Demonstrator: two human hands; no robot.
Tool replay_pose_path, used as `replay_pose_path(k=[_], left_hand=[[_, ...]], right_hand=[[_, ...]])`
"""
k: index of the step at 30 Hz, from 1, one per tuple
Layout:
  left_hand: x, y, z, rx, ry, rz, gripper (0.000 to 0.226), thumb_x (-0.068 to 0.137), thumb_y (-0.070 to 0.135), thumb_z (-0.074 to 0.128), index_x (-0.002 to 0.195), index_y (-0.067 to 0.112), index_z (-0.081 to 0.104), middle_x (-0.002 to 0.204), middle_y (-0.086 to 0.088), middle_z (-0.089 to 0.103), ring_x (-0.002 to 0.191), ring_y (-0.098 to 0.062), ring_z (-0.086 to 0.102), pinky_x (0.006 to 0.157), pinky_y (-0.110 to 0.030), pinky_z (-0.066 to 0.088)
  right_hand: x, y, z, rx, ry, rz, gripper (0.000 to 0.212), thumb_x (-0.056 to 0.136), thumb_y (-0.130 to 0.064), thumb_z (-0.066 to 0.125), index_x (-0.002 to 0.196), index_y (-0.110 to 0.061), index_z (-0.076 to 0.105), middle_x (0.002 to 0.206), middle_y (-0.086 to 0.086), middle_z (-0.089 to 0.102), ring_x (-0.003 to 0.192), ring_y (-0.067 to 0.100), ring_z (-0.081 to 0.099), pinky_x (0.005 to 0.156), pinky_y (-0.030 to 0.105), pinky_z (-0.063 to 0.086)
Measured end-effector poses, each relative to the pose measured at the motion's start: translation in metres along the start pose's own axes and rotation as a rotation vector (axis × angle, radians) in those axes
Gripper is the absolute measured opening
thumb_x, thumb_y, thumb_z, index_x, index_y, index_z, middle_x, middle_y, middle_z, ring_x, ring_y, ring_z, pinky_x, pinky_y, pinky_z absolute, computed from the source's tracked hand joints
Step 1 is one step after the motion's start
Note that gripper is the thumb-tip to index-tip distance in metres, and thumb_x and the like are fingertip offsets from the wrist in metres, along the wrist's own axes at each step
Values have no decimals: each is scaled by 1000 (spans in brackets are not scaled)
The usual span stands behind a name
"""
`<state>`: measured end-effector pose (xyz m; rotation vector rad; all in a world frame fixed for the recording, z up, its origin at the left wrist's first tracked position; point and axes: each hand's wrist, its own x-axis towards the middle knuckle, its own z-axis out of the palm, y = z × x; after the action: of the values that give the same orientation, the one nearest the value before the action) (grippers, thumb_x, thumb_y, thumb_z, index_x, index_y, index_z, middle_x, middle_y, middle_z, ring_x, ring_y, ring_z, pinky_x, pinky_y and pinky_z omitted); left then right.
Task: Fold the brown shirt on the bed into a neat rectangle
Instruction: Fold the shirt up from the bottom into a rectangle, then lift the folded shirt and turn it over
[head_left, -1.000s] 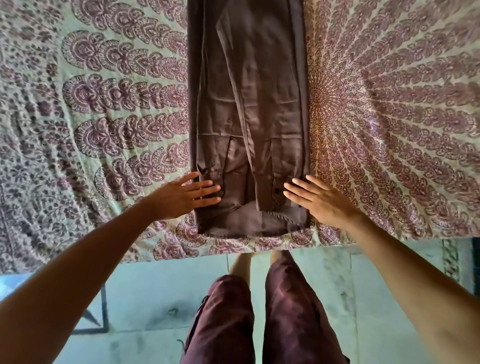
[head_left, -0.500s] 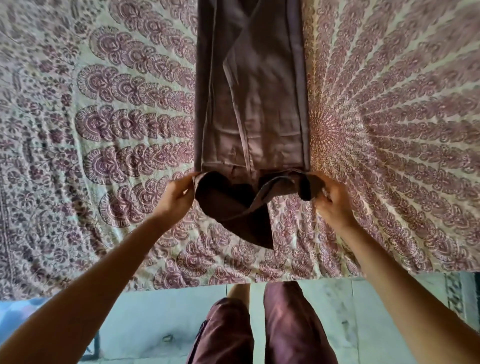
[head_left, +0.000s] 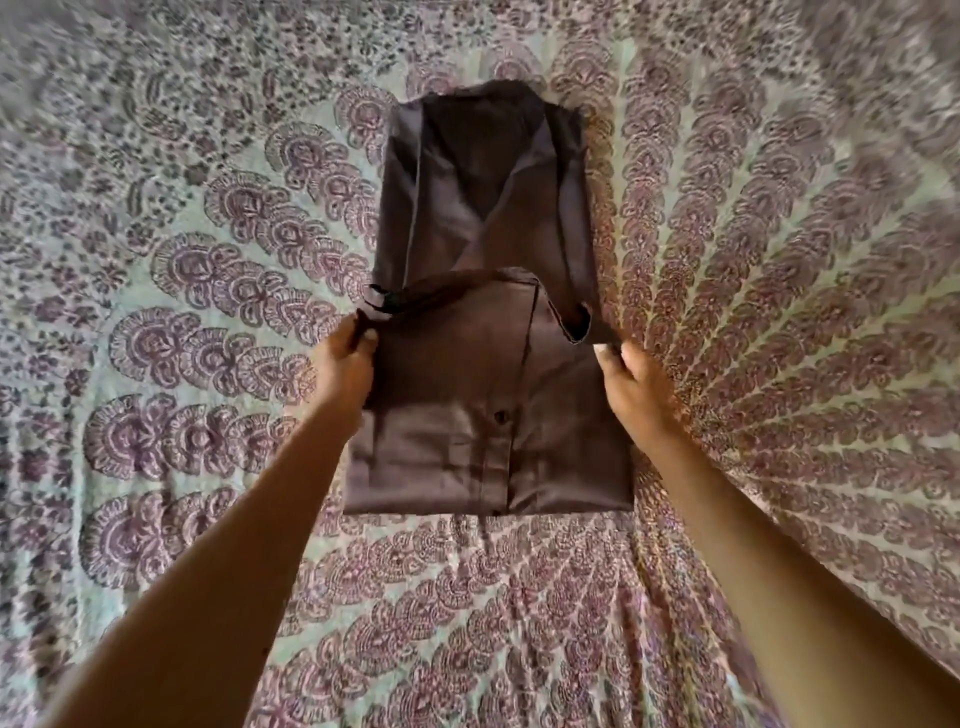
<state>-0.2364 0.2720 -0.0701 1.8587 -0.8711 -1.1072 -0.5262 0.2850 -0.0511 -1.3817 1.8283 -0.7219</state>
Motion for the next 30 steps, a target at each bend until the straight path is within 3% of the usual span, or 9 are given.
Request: replay_pose_path(k=[3, 6, 9, 16, 19, 23, 25, 27, 30], left_hand=[[14, -6, 9, 164, 37, -14, 21, 90, 0, 46, 108, 1, 58, 75, -2, 55, 74, -20, 46, 58, -23, 35], [11, -10, 14, 248, 141, -13, 24, 88, 1, 47, 111, 3, 56, 97, -24, 61, 87, -35, 57, 70, -35, 43], [7, -15, 14, 291, 256, -7, 23, 89, 6, 47, 110, 5, 56, 102, -23, 63, 94, -35, 59, 79, -39, 45], [8, -19, 10, 627, 395, 67, 34, 97, 37, 41, 96, 9, 61, 86, -21, 65, 78, -36, 60, 58, -32, 34], [12, -26, 11, 720, 335, 120, 37, 96, 47, 36, 99, 14, 53, 85, -20, 65, 76, -37, 62, 63, -42, 48], [7, -19, 18, 832, 337, 122, 35, 97, 42, 40, 113, 12, 48, 100, -19, 65, 84, -37, 61, 63, -37, 38], [0, -14, 18, 831, 393, 148, 36, 95, 37, 44, 121, 11, 45, 110, -15, 59, 95, -33, 57, 70, -38, 36], [-9, -9, 20, 839, 417, 257, 39, 94, 36, 42, 123, 11, 45, 117, -14, 54, 104, -30, 51, 85, -41, 34], [-29, -4, 45, 853, 101, 580, 42, 93, 35, 36, 129, 19, 48, 135, -7, 50, 126, -25, 42, 102, -42, 24]], right_hand=[[20, 6, 13, 17, -6, 51, 34, 96, -13, 49, 63, -14, 40, 53, -2, 36, 51, 13, 37, 54, 30, 23], [26, 10, 25, -52, 128, 37, 35, 91, -32, 49, 79, 0, 54, 64, 16, 57, 63, 33, 52, 60, 35, 33], [29, 13, 32, -195, 259, -114, 38, 89, -32, 50, 89, 4, 59, 67, 26, 63, 60, 39, 59, 53, 31, 29], [47, 16, 29, -544, 334, -367, 20, 88, -18, 61, 75, -3, 58, 47, 15, 54, 36, 33, 50, 45, 21, 18], [48, 25, 31, -679, 293, -374, 15, 87, -16, 64, 83, -3, 60, 47, 11, 55, 34, 30, 51, 44, 19, 18], [48, 26, 36, -721, 270, -338, 25, 92, -24, 49, 91, -2, 60, 50, 13, 58, 36, 31, 54, 43, 20, 22], [46, 19, 30, -707, 246, -284, 32, 94, -29, 43, 101, -1, 58, 68, 18, 63, 53, 35, 61, 45, 26, 29], [38, 10, 25, -709, 273, -206, 39, 94, -30, 42, 120, -2, 51, 102, 22, 62, 87, 37, 61, 63, 39, 43], [4, -15, 33, -619, 249, -340, 49, 94, -28, 38, 136, -4, 40, 135, 17, 49, 122, 32, 47, 97, 42, 38]])
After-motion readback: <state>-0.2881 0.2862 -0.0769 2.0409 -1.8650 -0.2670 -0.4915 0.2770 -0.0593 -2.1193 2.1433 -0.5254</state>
